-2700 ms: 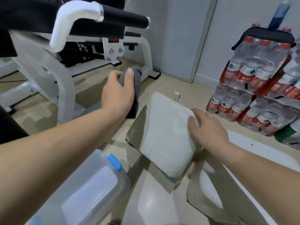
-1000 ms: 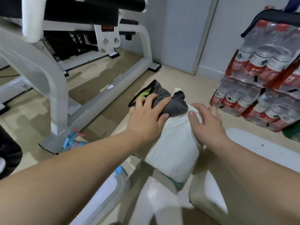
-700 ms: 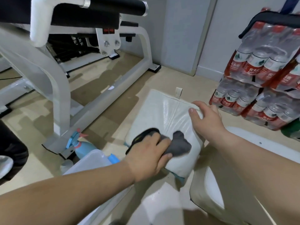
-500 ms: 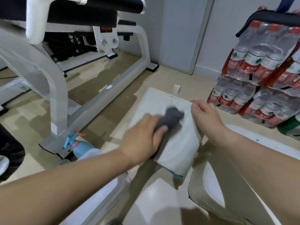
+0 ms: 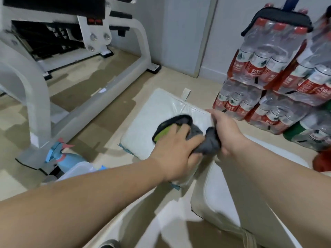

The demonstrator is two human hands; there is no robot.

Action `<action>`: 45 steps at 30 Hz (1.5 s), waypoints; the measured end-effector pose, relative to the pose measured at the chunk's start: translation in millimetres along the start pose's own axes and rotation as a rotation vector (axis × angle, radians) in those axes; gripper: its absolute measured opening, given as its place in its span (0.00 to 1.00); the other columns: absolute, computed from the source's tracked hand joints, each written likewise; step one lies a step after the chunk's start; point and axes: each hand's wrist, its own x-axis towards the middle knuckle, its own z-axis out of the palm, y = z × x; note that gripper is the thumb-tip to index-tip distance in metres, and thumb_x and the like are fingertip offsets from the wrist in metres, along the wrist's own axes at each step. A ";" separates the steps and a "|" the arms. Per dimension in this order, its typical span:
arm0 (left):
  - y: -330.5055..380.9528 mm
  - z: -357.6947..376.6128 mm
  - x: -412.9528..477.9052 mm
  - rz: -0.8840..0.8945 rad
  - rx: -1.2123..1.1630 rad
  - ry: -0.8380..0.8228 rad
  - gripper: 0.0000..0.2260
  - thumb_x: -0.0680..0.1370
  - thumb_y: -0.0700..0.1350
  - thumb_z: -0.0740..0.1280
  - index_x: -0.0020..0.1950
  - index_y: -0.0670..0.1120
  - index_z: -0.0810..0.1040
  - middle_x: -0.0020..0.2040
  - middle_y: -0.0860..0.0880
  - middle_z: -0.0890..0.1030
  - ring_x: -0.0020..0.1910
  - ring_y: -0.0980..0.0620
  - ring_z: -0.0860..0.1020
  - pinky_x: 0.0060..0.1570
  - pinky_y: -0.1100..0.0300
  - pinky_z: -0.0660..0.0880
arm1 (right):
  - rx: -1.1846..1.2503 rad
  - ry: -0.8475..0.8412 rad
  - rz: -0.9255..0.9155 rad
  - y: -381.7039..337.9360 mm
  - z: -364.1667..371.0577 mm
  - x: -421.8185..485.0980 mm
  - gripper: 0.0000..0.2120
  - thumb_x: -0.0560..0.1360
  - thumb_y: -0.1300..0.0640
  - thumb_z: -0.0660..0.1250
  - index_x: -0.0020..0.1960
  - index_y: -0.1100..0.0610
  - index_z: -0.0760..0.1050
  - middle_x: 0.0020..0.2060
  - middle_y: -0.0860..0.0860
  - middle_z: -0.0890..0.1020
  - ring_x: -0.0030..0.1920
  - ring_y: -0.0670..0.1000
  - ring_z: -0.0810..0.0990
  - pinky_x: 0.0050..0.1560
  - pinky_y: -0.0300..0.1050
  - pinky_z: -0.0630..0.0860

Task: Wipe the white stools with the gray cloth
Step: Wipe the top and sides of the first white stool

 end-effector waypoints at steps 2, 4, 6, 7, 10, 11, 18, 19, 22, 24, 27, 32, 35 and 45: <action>-2.9 2.8 -35.5 0.177 -0.011 -0.086 0.17 0.77 0.59 0.66 0.62 0.52 0.78 0.52 0.44 0.73 0.46 0.42 0.72 0.37 0.53 0.65 | -0.211 0.016 -0.117 5.9 1.8 4.9 0.11 0.84 0.53 0.63 0.60 0.51 0.83 0.57 0.53 0.86 0.59 0.59 0.85 0.53 0.49 0.81; -10.4 1.8 -62.7 0.273 -0.044 -0.185 0.15 0.75 0.59 0.65 0.55 0.51 0.79 0.48 0.46 0.73 0.42 0.43 0.74 0.34 0.54 0.65 | -0.296 0.017 -0.173 6.7 6.9 4.8 0.13 0.86 0.53 0.60 0.61 0.45 0.82 0.64 0.50 0.82 0.65 0.54 0.81 0.67 0.52 0.78; -17.5 -5.5 -71.5 0.221 -0.149 -0.230 0.16 0.76 0.60 0.62 0.51 0.50 0.79 0.47 0.48 0.74 0.42 0.45 0.75 0.36 0.51 0.73 | -0.297 0.020 -0.164 3.9 10.2 2.4 0.14 0.86 0.56 0.60 0.60 0.46 0.83 0.63 0.49 0.83 0.63 0.52 0.81 0.63 0.47 0.79; -19.8 -12.5 -66.7 0.117 -0.219 -0.193 0.17 0.76 0.61 0.61 0.50 0.50 0.79 0.47 0.49 0.74 0.43 0.45 0.76 0.39 0.49 0.75 | -0.262 0.021 -0.139 2.2 9.6 2.3 0.14 0.85 0.58 0.61 0.59 0.48 0.84 0.60 0.50 0.85 0.60 0.52 0.83 0.54 0.42 0.81; -36.8 -41.6 -21.7 -0.262 -0.258 0.119 0.19 0.78 0.64 0.57 0.54 0.52 0.78 0.50 0.50 0.75 0.49 0.46 0.77 0.45 0.50 0.76 | -0.109 0.001 -0.055 -3.2 10.4 -2.3 0.12 0.81 0.56 0.66 0.58 0.53 0.86 0.51 0.53 0.89 0.51 0.54 0.87 0.41 0.41 0.81; -43.9 -46.7 -4.3 -0.303 -0.212 0.190 0.19 0.79 0.64 0.57 0.58 0.53 0.78 0.53 0.50 0.74 0.52 0.46 0.77 0.47 0.50 0.76 | -0.086 -0.005 -0.021 -4.6 11.9 -5.2 0.13 0.80 0.52 0.65 0.58 0.52 0.87 0.50 0.54 0.89 0.50 0.54 0.87 0.43 0.45 0.81; -25.3 -4.6 44.0 -0.353 0.025 0.056 0.27 0.82 0.65 0.58 0.81 0.65 0.59 0.82 0.48 0.58 0.74 0.38 0.58 0.67 0.39 0.61 | -0.100 0.064 0.046 0.6 7.1 -2.1 0.22 0.76 0.45 0.62 0.62 0.58 0.83 0.57 0.61 0.87 0.61 0.65 0.85 0.62 0.60 0.80; -22.7 -4.1 45.5 -0.350 0.009 0.073 0.25 0.83 0.63 0.59 0.80 0.63 0.62 0.80 0.47 0.60 0.72 0.38 0.60 0.66 0.39 0.63 | -0.096 0.062 0.051 1.3 5.6 -2.6 0.21 0.77 0.45 0.62 0.60 0.57 0.83 0.55 0.61 0.88 0.59 0.64 0.86 0.63 0.60 0.80; -20.3 -7.7 30.5 -0.235 -0.014 0.133 0.19 0.83 0.58 0.61 0.73 0.56 0.71 0.69 0.43 0.70 0.60 0.38 0.68 0.57 0.40 0.73 | -0.020 0.004 0.057 2.1 4.5 -4.0 0.16 0.81 0.48 0.62 0.52 0.56 0.85 0.42 0.55 0.89 0.43 0.54 0.88 0.48 0.48 0.82; -18.0 -6.8 3.1 -0.074 0.005 0.125 0.18 0.82 0.58 0.61 0.69 0.52 0.73 0.60 0.42 0.72 0.52 0.40 0.70 0.48 0.42 0.76 | -0.038 -0.021 0.024 0.7 7.8 -3.3 0.16 0.80 0.48 0.62 0.51 0.54 0.86 0.45 0.54 0.89 0.48 0.55 0.88 0.51 0.48 0.82; -14.5 -0.1 -47.2 0.184 -0.014 -0.013 0.16 0.82 0.57 0.58 0.66 0.51 0.72 0.54 0.41 0.72 0.47 0.42 0.70 0.41 0.46 0.76 | -0.241 -0.056 -0.113 1.1 15.1 -3.8 0.11 0.80 0.48 0.66 0.52 0.53 0.84 0.54 0.55 0.87 0.54 0.54 0.84 0.56 0.50 0.79; -71.1 -9.8 -59.0 0.408 0.039 -0.058 0.12 0.82 0.49 0.66 0.65 0.49 0.78 0.49 0.40 0.74 0.44 0.41 0.74 0.37 0.48 0.76 | -0.475 0.017 -0.231 8.1 17.5 -3.2 0.08 0.85 0.45 0.64 0.54 0.45 0.81 0.66 0.49 0.80 0.65 0.55 0.78 0.70 0.54 0.74; -122.2 -26.5 -45.4 -0.034 0.127 0.139 0.15 0.82 0.54 0.63 0.68 0.52 0.73 0.53 0.40 0.74 0.48 0.38 0.75 0.39 0.46 0.79 | -0.473 0.020 -0.238 10.1 19.4 -2.1 0.08 0.85 0.47 0.63 0.52 0.45 0.80 0.65 0.49 0.79 0.66 0.55 0.78 0.69 0.54 0.74; -61.8 -15.4 -54.2 0.364 0.046 -0.023 0.13 0.82 0.52 0.62 0.63 0.51 0.78 0.50 0.43 0.74 0.45 0.43 0.74 0.34 0.53 0.63 | -0.501 0.033 -0.280 13.4 21.3 3.3 0.10 0.86 0.47 0.62 0.48 0.45 0.78 0.60 0.52 0.78 0.55 0.53 0.75 0.56 0.47 0.69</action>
